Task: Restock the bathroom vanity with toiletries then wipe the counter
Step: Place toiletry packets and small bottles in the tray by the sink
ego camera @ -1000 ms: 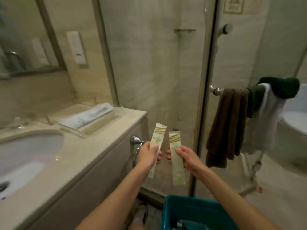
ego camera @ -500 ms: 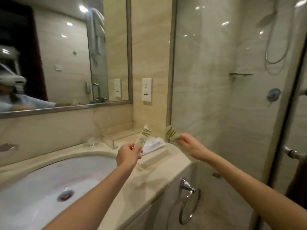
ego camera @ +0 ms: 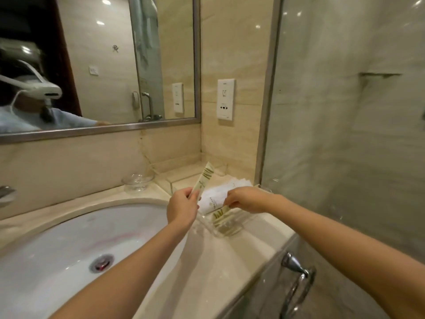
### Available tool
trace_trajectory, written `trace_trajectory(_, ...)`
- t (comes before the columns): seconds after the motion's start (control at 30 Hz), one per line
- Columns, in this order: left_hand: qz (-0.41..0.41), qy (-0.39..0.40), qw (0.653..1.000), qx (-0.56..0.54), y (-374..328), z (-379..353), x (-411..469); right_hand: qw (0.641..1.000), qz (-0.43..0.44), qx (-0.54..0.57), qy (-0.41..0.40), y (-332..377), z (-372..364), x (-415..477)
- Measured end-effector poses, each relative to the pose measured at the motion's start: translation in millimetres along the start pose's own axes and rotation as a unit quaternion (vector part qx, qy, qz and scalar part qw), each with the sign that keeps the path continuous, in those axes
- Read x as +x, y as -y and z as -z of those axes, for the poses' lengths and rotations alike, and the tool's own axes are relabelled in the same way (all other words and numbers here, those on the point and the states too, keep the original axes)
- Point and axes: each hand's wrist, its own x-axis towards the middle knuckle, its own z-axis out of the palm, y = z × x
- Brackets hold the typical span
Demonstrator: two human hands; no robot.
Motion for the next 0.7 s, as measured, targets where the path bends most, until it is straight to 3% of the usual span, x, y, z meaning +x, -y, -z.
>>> trace_trajectory(0.17,-0.018,0.006,1.0,0.024,7.7,-7.1,1.0,0.994,-0.036,0.105,-0.006,-9.6,-20.9,-4.8)
trace_trajectory(0.47,-0.042,0.041,0.985,0.159,-9.5,-18.8,-2.3,0.986,-0.043,0.16,-0.001,-9.3,-21.9,-15.1)
trace_trajectory(0.53,-0.046,0.061,0.978,0.195,-16.5,-23.0,-0.3,0.979,-0.069,0.185,-0.056,-13.7,-16.2,-15.4)
trace_trajectory(0.63,-0.041,0.085,0.97,0.225,-27.4,-35.1,5.5,0.941,-0.142,0.203,-0.23,-35.7,-8.5,-17.5)
trace_trajectory(0.7,-0.046,0.098,0.965,0.239,-33.2,-48.2,6.9,0.93,-0.162,0.18,-0.276,-48.8,-10.2,-22.4)
